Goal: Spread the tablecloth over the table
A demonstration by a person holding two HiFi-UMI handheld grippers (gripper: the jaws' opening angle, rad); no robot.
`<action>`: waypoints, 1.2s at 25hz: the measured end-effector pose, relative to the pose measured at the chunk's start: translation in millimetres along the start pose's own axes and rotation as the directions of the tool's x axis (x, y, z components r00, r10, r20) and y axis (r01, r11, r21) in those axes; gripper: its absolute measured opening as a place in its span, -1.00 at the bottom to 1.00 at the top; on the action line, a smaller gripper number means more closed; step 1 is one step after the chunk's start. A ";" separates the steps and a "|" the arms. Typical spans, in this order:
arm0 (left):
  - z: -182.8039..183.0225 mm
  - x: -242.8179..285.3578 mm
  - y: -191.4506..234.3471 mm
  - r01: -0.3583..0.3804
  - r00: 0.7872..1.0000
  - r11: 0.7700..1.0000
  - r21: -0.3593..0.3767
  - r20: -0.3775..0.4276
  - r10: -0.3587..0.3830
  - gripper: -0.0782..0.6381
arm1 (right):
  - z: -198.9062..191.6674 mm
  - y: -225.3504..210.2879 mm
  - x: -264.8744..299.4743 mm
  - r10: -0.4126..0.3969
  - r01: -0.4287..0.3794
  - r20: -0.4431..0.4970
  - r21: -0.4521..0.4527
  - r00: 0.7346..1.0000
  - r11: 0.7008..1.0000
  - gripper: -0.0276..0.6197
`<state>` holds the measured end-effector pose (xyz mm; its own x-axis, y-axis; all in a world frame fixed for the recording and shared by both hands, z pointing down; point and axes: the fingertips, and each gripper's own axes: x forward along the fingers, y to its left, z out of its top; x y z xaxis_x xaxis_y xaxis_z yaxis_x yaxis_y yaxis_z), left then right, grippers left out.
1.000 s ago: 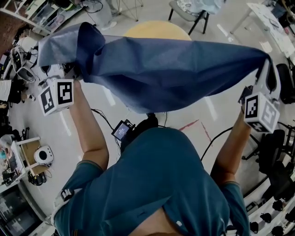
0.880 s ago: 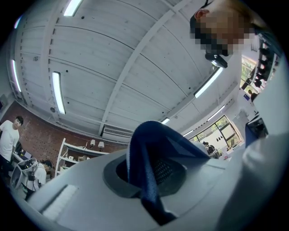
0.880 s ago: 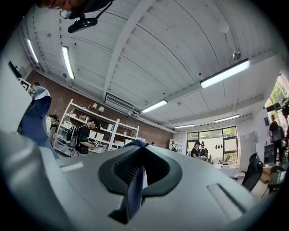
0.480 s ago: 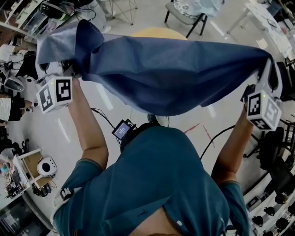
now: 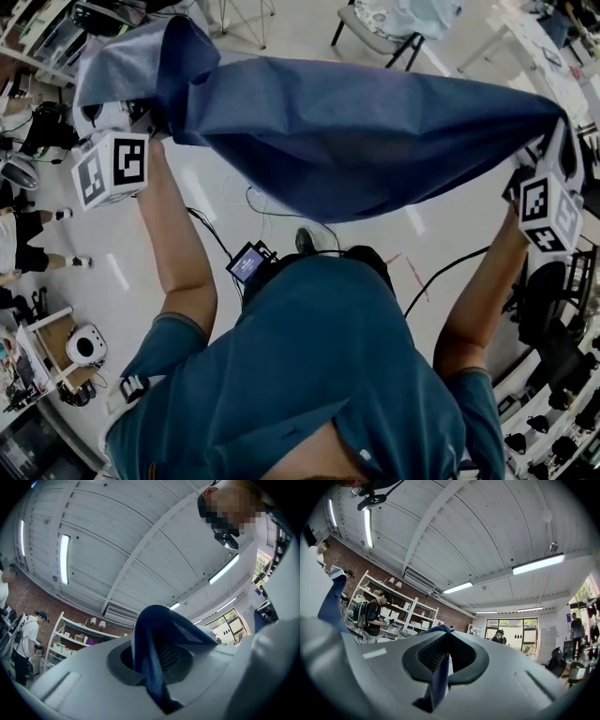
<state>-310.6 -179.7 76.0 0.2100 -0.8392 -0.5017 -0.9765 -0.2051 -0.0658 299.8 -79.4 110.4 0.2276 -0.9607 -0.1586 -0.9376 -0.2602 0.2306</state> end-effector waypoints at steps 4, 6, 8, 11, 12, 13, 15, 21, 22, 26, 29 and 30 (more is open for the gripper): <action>-10.8 8.1 13.4 -0.020 1.000 1.000 -0.011 -0.002 0.020 -0.77 | -2.9 6.4 21.8 0.002 -0.002 -0.010 -0.011 1.000 1.000 -0.87; -17.8 12.3 17.8 -0.034 0.999 0.999 -0.004 -0.014 0.034 -0.78 | -7.2 8.7 35.6 0.011 -0.011 -0.018 -0.013 1.000 1.000 -0.87; -25.5 17.8 20.5 -0.049 0.998 0.999 0.008 -0.028 0.049 -0.77 | -12.9 8.9 50.7 0.020 -0.020 -0.024 -0.014 1.000 1.000 -0.87; -38.2 26.9 23.5 -0.072 0.996 0.997 0.023 -0.050 0.073 -0.78 | -25.7 6.7 73.1 0.029 -0.029 -0.034 -0.003 0.999 1.000 -0.87; -42.6 30.7 25.2 -0.081 0.995 0.996 0.030 -0.059 0.083 -0.77 | -30.5 6.1 81.3 0.032 -0.032 -0.038 0.002 0.999 0.999 -0.87; -47.4 34.7 27.5 -0.092 0.993 0.995 0.038 -0.069 0.094 -0.78 | -35.5 6.3 90.1 0.037 -0.037 -0.044 0.006 0.998 0.999 -0.87; -57.8 42.1 33.3 -0.113 0.989 0.992 0.055 -0.095 0.117 -0.77 | -45.4 9.0 108.4 0.054 -0.053 -0.059 0.013 0.997 0.999 -0.87; -99.4 70.0 46.8 -0.158 0.968 0.980 0.119 -0.178 0.177 -0.77 | -87.6 11.1 163.2 0.091 -0.087 -0.119 0.039 0.989 0.995 -0.87; -107.7 73.7 47.7 -0.168 0.963 0.977 0.128 -0.190 0.190 -0.77 | -96.6 11.1 173.5 0.098 -0.094 -0.130 0.041 0.987 0.995 -0.87; -141.3 85.7 51.8 -0.207 0.944 0.966 0.158 -0.227 0.239 -0.78 | -133.1 13.4 211.1 0.128 -0.121 -0.167 0.052 0.978 0.991 -0.87; -172.3 94.5 59.3 -0.228 0.926 0.959 0.166 -0.269 0.267 -0.77 | -161.0 22.2 236.9 0.152 -0.143 -0.198 0.059 0.968 0.988 -0.87; -183.3 97.6 61.8 -0.233 0.919 0.958 0.166 -0.285 0.273 -0.77 | -170.2 25.3 245.7 0.159 -0.149 -0.206 0.062 0.965 0.987 -0.87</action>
<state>-341.8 -366.5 181.0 -0.0600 -0.9705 -0.2335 -0.9925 0.0829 -0.0894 376.7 -338.4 240.7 0.1246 -0.9888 0.0818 -0.9757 -0.1072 0.1913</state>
